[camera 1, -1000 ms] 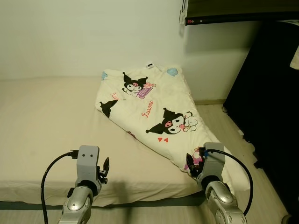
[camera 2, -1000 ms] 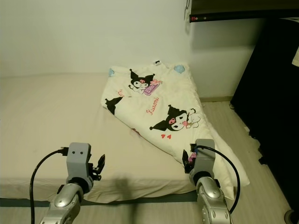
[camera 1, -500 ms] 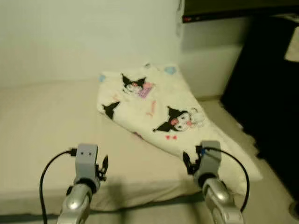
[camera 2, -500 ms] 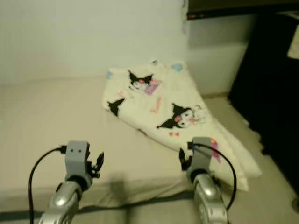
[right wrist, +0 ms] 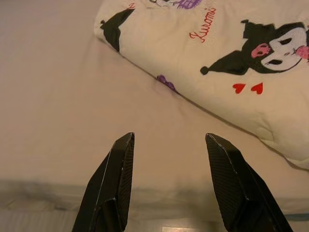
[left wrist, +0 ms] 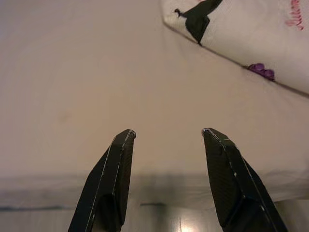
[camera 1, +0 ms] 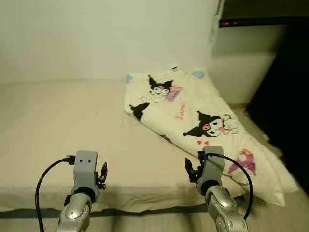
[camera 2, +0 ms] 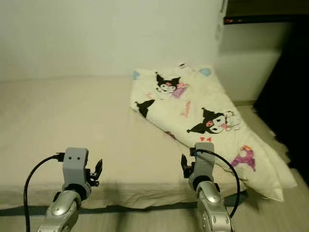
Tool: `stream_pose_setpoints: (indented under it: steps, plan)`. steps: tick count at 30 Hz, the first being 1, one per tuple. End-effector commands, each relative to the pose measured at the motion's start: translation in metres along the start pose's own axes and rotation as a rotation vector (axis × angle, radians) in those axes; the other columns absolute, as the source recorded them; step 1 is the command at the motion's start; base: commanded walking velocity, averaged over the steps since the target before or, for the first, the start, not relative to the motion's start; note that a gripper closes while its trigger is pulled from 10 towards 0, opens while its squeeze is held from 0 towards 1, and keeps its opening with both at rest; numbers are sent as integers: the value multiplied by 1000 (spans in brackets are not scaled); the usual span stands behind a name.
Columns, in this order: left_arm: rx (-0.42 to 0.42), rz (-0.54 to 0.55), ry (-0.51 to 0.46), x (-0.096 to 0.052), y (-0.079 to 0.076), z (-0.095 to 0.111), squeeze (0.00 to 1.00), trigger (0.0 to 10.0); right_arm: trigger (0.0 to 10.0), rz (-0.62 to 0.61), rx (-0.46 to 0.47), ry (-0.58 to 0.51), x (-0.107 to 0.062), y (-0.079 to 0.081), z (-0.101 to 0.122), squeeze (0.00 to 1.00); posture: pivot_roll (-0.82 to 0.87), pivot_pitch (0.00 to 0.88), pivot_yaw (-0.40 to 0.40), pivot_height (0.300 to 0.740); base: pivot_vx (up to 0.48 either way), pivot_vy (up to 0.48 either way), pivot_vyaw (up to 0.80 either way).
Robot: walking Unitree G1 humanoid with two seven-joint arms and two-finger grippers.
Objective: Clean up the room
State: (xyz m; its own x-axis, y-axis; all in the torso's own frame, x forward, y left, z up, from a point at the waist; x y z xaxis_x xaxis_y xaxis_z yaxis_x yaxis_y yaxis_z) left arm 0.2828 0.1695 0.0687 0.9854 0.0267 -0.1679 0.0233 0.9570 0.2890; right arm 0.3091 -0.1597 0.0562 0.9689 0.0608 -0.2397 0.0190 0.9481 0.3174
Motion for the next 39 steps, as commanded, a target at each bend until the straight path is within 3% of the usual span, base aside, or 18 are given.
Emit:
stream_pose_setpoints:
  steps: [1, 31, 39]
  plan:
    - [17, -19, 20, 0, -6, -1, 0, 10000, 10000, -26, 11, 8, -2, -8, -4, 0, -25, 131, 54, 733, 0, 0, 0]
    - [26, -51, 2, 4, -7, 4, 0, 10000, 10000, -43, 11, 4, -4, -13, -2, 0, -42, 145, 68, 733, 0, 0, 0]
    - [25, -54, 3, 2, -10, 4, 0, 10000, 10000, -42, 6, 8, -5, -13, -3, 0, -43, 144, 63, 733, 0, -394, 0]
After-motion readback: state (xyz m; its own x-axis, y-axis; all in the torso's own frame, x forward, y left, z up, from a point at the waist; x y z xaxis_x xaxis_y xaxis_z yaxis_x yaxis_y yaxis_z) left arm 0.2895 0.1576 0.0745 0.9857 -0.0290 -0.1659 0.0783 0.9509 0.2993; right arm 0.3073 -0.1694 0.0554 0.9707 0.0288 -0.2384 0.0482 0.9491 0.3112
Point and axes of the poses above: a point about 5 cm out from each wrist's last joint towards the gripper, its own x axis pointing out of the wrist towards the gripper, its own z axis along the axis of the wrist's last joint, y = z × x, the point moved 3 cm from there along x, pointing out of the wrist towards the gripper, and after that the axes turned 15 degrees about x, right-handed, at the moved point
